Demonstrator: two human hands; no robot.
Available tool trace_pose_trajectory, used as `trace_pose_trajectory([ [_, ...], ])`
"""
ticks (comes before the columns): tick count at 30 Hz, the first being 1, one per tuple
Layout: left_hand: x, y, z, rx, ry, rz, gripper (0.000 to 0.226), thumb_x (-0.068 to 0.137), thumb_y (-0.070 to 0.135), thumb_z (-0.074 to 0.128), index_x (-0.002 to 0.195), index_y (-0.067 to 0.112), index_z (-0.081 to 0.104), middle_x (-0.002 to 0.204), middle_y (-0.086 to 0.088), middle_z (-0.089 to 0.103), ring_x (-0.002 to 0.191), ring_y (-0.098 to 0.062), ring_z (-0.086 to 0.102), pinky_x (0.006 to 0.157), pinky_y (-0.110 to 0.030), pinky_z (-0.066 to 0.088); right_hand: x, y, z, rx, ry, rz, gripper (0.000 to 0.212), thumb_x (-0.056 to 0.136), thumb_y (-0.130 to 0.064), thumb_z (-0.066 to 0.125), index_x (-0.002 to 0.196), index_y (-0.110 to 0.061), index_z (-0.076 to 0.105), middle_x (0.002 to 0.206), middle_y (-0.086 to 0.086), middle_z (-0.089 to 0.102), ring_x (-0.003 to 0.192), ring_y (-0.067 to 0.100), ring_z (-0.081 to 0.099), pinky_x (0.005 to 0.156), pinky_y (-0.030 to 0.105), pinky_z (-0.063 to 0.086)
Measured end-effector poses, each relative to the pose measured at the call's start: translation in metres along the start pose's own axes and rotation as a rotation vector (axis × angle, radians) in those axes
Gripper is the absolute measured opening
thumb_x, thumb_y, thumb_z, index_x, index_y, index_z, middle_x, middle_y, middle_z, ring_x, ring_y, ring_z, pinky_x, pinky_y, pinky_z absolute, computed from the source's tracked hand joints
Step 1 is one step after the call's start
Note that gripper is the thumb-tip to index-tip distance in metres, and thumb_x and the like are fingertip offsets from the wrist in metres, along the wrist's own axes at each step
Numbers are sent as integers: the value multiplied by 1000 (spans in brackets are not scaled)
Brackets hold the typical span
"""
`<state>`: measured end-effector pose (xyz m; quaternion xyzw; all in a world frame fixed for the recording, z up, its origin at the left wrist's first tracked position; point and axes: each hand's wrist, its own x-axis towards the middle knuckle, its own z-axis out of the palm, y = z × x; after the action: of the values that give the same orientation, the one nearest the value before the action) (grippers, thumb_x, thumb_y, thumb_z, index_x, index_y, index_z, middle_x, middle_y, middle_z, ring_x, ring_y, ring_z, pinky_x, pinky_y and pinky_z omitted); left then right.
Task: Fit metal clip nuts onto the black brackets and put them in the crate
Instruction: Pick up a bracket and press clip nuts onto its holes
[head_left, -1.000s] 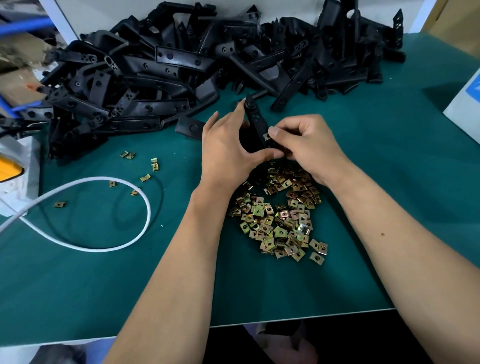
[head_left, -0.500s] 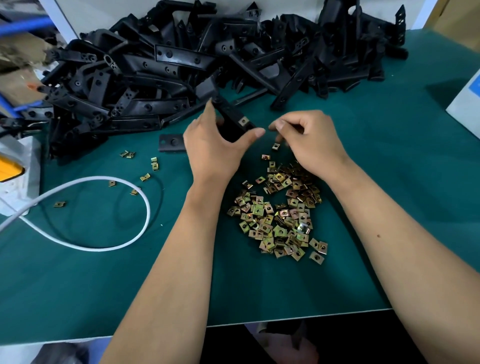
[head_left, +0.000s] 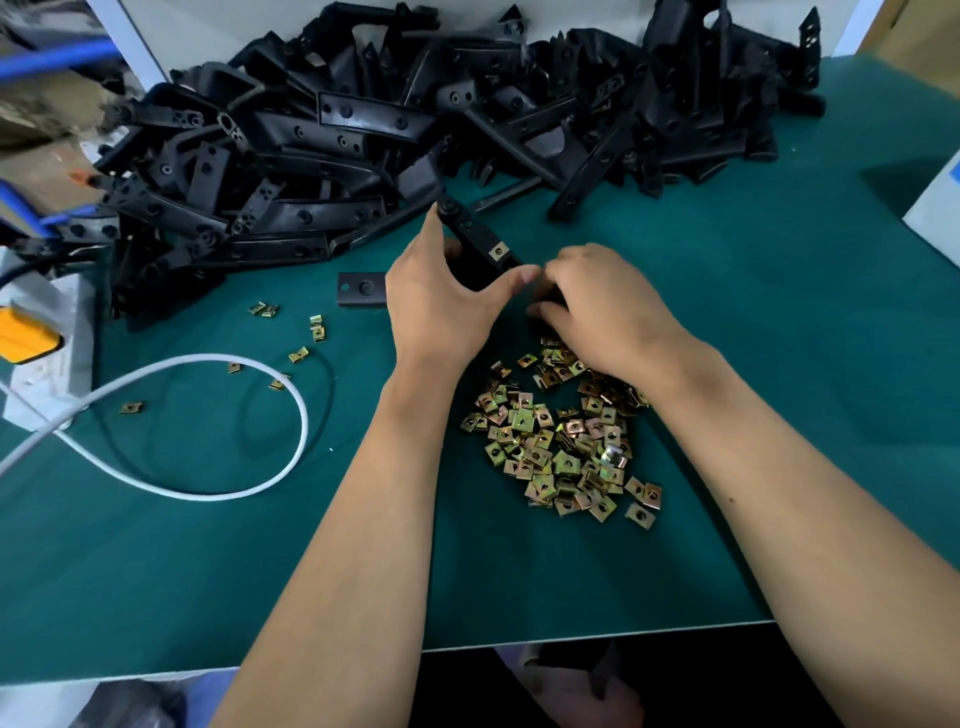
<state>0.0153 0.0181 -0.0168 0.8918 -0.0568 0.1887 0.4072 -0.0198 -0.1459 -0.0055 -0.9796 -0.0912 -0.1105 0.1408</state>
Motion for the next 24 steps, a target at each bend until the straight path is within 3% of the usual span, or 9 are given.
trace_pose_trajectory([
  [4,0,-1,1,-35,-55,26,80,66,67,84,125,18,59,101,10,69,99,-11,64,92,-36,53,1,5,-1,223,135,114,19,103,-22,60,107,-9,72,102,6,71,95,23,65,86,40,52],
  [7,0,-1,2,-39,-103,33,94,66,66,85,141,20,53,109,8,70,106,-11,64,98,-35,51,4,9,0,495,258,240,10,101,-15,61,104,-16,71,91,-6,72,82,6,67,76,20,52],
  [9,-1,0,4,-44,-121,36,108,66,65,86,153,20,42,117,7,68,113,-12,61,103,-31,48,4,12,2,627,288,277,19,101,-13,60,113,-19,74,90,-10,74,83,-1,68,78,13,51],
  [12,-3,0,4,-57,-141,47,117,65,64,87,159,20,33,127,5,65,122,-11,56,105,-23,41,4,13,2,759,318,278,22,97,-10,63,107,-23,78,86,-8,77,80,1,70,78,20,55],
  [17,-7,5,5,-44,-192,108,117,64,63,88,158,19,36,127,5,66,124,-12,56,108,-31,44,5,12,1,946,393,331,23,93,-6,67,89,-25,78,77,-4,78,67,6,70,61,18,52],
  [21,-7,10,5,-50,-246,181,108,65,57,90,154,19,42,126,10,67,124,-11,58,108,-36,45,4,13,0,1043,451,380,22,94,-4,66,89,-21,77,77,1,78,66,9,70,61,22,54],
  [24,-9,12,6,-36,-259,196,114,65,57,90,158,18,36,133,6,65,129,-13,55,110,-37,43,4,12,1,1146,442,375,16,93,-2,66,94,-15,76,84,2,79,74,12,74,66,22,56],
])
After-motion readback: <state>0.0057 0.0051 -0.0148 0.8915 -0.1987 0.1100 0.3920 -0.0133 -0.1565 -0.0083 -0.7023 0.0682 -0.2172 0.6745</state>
